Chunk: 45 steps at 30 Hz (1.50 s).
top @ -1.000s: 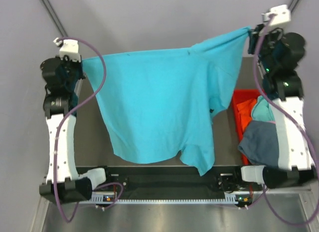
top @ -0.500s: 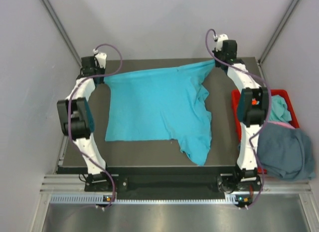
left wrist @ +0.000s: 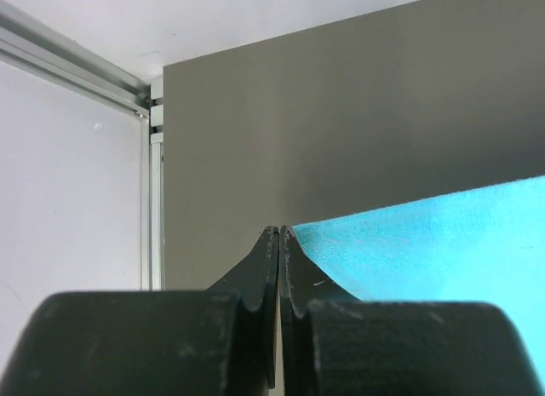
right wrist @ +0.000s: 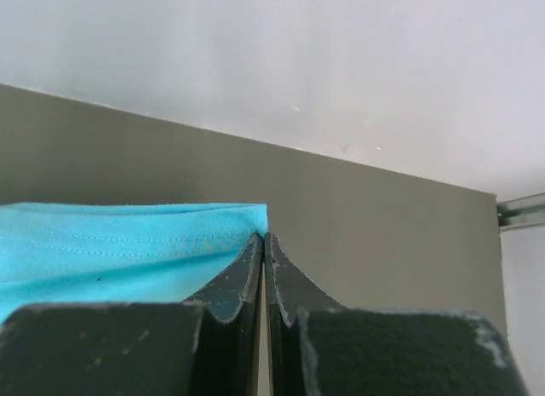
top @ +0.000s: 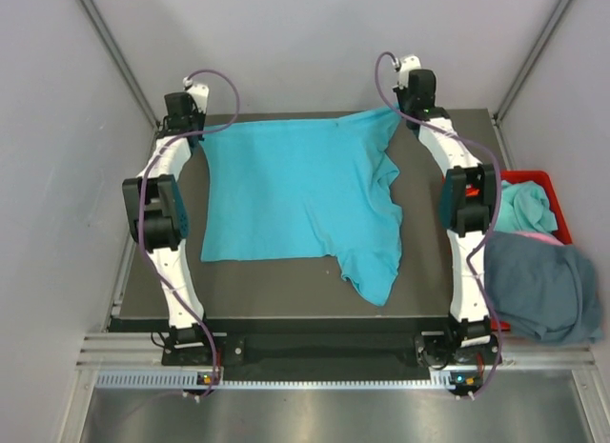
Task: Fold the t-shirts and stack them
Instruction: Flatten the tshirt out
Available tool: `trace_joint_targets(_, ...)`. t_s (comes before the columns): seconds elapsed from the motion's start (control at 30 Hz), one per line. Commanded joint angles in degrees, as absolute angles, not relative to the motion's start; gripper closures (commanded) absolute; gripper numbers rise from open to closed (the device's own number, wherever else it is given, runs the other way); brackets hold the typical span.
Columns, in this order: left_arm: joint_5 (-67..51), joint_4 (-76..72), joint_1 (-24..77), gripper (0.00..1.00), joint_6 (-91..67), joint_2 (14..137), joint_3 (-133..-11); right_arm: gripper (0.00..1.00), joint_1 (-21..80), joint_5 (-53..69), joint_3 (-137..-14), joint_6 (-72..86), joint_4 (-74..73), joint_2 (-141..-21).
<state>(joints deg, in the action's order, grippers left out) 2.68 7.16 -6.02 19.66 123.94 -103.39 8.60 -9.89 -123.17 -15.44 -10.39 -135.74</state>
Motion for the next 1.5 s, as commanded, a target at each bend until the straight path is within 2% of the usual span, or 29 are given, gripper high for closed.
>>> trace_joint_targets(0.0,6.33,2.03,-6.85,1.0,20.22,123.4,-105.56,1.0,8.17,-13.54,-128.75,-16.61,-5.89,-136.32)
trace_joint_targets(0.27,5.37,0.53,-6.85,1.0,17.32,114.71,-101.26,1.0,8.26,-15.29,-130.27,-17.22,-5.27,-131.06)
trace_joint_targets(0.5,2.65,3.77,-6.77,1.0,15.21,102.33,-99.93,1.0,8.26,-14.16,-124.54,-16.53,-8.34,-117.71)
trace_joint_targets(0.63,0.27,8.24,-6.77,1.0,9.6,92.66,-98.01,1.0,8.44,-8.02,-121.3,-9.52,-15.97,-104.61)
trace_joint_targets(0.9,-2.64,18.36,-6.77,1.0,8.43,70.33,-95.54,1.0,8.61,-2.2,-106.71,-5.36,-20.56,-73.36)
trace_joint_targets(0.97,-2.64,20.12,-6.94,1.0,8.79,66.11,-95.27,1.0,8.61,-0.63,-102.67,-5.71,-21.44,-67.7)
trace_joint_targets(1.1,-2.64,24.77,-6.86,1.0,9.23,56.79,-97.2,1.0,7.91,-0.26,-102.22,-5.63,-25.93,-58.38)
trace_joint_targets(1.27,-0.71,24.96,-6.94,1.0,10.72,54.4,-101.59,1.0,6.24,1.39,-105.46,-4.92,-26.63,-57.04)
trace_joint_targets(1.47,1.49,23.56,-6.85,1.0,12.48,58.17,-104.24,1.0,5.89,1.23,-114.34,-3.95,-25.14,-64.15)
